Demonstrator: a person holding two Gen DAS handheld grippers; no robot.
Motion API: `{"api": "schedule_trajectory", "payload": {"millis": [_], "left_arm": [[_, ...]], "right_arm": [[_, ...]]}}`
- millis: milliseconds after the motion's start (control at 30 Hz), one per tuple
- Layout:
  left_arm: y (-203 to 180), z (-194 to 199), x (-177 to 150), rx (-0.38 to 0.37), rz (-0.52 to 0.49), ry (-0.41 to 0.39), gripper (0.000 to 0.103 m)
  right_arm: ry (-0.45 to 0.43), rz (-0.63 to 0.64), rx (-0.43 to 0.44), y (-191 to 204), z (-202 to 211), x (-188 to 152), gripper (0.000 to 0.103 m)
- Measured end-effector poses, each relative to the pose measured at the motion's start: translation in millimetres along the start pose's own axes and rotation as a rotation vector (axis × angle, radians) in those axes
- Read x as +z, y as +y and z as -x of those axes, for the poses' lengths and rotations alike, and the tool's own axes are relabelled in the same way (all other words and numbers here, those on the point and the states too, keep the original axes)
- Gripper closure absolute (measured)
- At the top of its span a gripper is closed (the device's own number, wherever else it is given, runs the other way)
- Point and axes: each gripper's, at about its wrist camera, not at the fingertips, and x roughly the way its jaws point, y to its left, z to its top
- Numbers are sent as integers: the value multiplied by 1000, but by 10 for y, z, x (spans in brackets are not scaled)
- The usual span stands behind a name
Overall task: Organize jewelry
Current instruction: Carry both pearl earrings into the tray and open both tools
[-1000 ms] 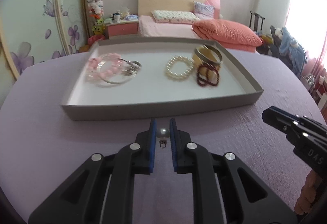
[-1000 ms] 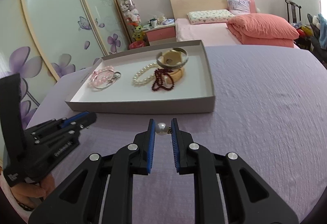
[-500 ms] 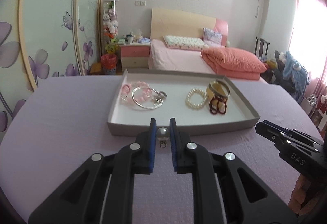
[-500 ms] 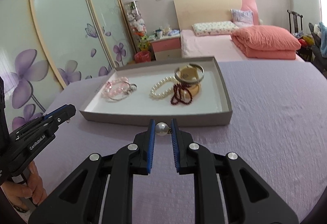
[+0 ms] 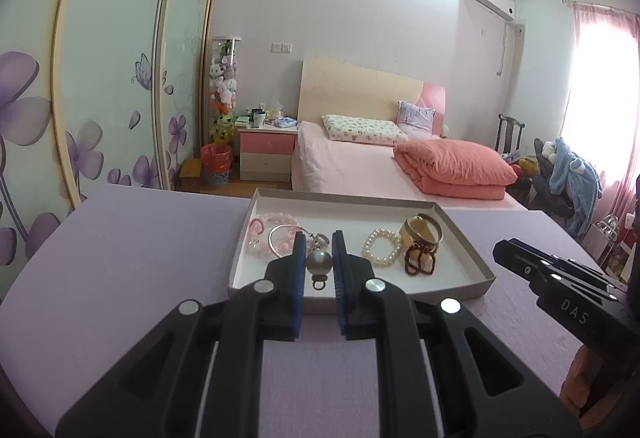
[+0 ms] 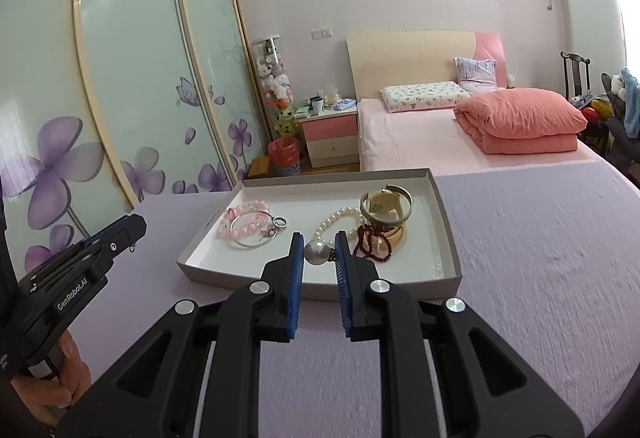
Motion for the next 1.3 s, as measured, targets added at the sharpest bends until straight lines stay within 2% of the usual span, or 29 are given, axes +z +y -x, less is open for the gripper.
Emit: {"api": "schedule_trajectory", "payload": {"millis": [333, 600, 1033, 1300], "left_arm": [[-26, -208, 80, -25, -4, -9, 89], [-20, -692, 235, -52, 11, 45, 89], [-57, -1327, 215, -46, -8, 101, 89], [12, -1599, 165, -72, 1, 151, 89]], "right_arm": [[5, 14, -24, -16, -195, 170, 86], [39, 2, -38, -119, -623, 435, 86], [132, -35, -49, -287, -1271, 385, 86], [169, -40, -50, -303, -1433, 392, 86]]}}
